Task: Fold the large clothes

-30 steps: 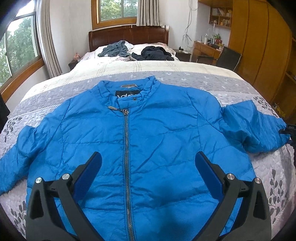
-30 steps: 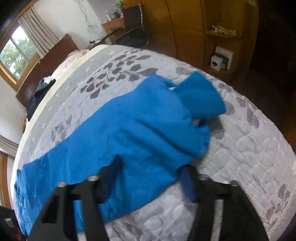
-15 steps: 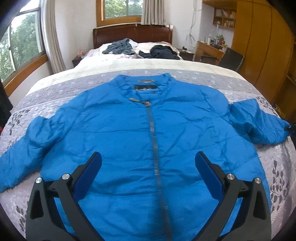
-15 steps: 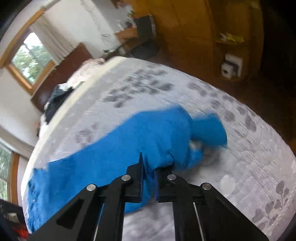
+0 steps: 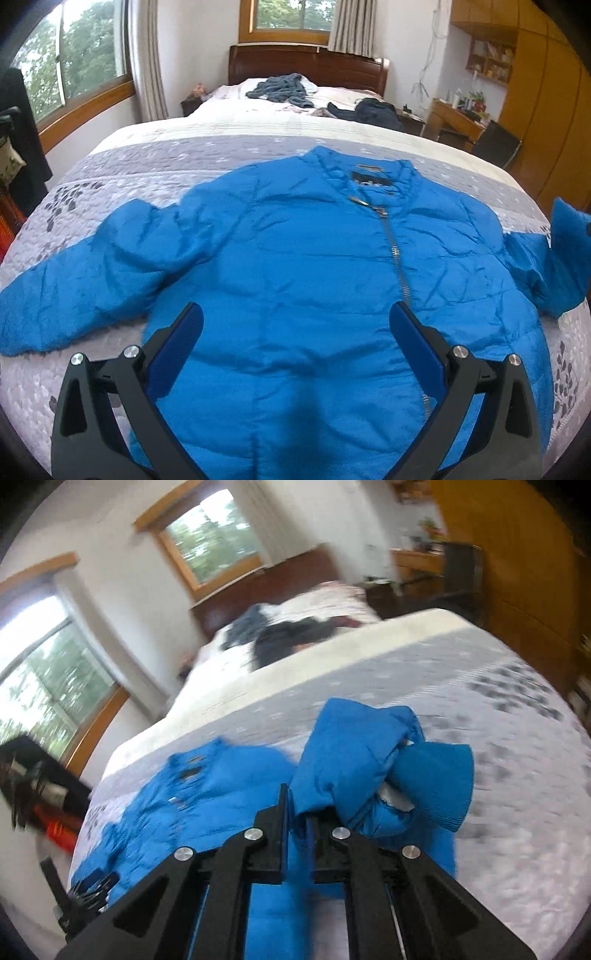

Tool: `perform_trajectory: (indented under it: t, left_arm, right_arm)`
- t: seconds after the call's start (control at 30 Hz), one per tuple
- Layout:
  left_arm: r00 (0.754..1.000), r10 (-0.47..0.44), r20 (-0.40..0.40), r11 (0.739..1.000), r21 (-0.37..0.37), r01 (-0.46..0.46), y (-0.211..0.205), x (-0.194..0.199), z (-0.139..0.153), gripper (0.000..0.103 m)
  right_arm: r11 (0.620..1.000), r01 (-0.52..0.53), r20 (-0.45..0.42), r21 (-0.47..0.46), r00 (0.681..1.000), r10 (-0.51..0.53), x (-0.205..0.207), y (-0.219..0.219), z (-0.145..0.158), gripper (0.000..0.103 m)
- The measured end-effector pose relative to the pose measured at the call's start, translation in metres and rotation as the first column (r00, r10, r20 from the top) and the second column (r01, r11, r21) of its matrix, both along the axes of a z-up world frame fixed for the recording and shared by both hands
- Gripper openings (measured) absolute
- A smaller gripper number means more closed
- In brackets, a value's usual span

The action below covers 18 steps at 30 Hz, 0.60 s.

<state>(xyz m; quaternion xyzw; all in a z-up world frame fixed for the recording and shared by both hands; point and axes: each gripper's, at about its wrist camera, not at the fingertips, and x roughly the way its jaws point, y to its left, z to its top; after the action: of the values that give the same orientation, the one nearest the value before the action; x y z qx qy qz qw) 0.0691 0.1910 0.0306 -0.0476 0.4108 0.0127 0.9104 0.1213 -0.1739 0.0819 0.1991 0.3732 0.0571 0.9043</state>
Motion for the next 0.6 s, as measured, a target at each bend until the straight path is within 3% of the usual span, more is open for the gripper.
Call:
perform_trajectory:
  t: [0.27, 0.6]
  left_arm:
    - [0.999, 0.047, 0.018, 0.999, -0.001, -0.047, 0.029, -0.003, 0.004, 0.1]
    - [0.996, 0.09, 0.009, 0.996, -0.008, -0.09, 0.051, -0.001, 0.0, 0.1]
  right_arm:
    - [0.973, -0.227, 0.002, -0.044, 0.974, 0.227, 0.021, 0.121, -0.005, 0.006]
    - [0.871, -0.49, -0.145, -0.046, 0.866, 0.479, 0.043, 0.253, -0.069, 0.006]
